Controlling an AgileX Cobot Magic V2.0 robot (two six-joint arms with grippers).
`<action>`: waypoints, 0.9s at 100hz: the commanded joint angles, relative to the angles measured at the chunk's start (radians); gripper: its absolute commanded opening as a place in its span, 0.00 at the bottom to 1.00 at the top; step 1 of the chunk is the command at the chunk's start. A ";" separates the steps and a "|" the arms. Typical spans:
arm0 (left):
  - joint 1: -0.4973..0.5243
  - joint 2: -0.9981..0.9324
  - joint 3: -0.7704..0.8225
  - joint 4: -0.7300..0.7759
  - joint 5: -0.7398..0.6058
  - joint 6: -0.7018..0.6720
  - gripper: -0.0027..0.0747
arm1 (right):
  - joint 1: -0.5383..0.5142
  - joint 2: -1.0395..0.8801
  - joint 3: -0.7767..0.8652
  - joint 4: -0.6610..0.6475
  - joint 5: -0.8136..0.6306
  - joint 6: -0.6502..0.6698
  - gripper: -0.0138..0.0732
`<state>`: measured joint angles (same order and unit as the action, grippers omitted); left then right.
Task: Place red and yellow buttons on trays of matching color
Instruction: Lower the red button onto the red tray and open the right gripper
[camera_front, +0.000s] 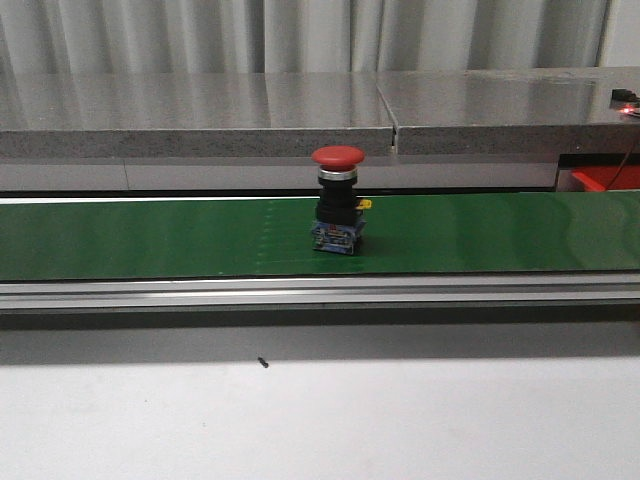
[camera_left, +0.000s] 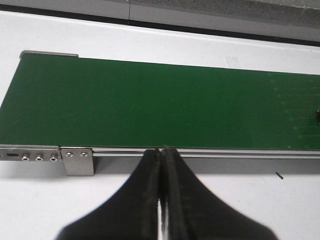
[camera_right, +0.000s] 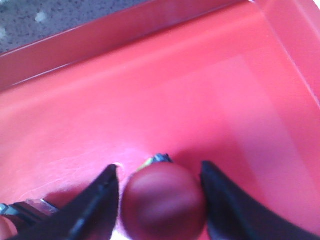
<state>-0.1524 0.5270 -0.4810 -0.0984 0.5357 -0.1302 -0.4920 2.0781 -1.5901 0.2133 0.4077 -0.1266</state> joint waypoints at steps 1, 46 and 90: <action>-0.006 0.000 -0.028 -0.005 -0.078 -0.010 0.01 | -0.004 -0.059 -0.035 0.001 -0.064 -0.014 0.73; -0.006 0.000 -0.028 -0.005 -0.078 -0.010 0.01 | -0.004 -0.140 -0.033 -0.009 0.000 -0.014 0.77; -0.006 0.000 -0.028 -0.005 -0.078 -0.010 0.01 | 0.067 -0.403 0.099 -0.005 -0.019 -0.014 0.75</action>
<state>-0.1524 0.5270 -0.4810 -0.0984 0.5357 -0.1302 -0.4436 1.7853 -1.5172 0.1955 0.4775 -0.1309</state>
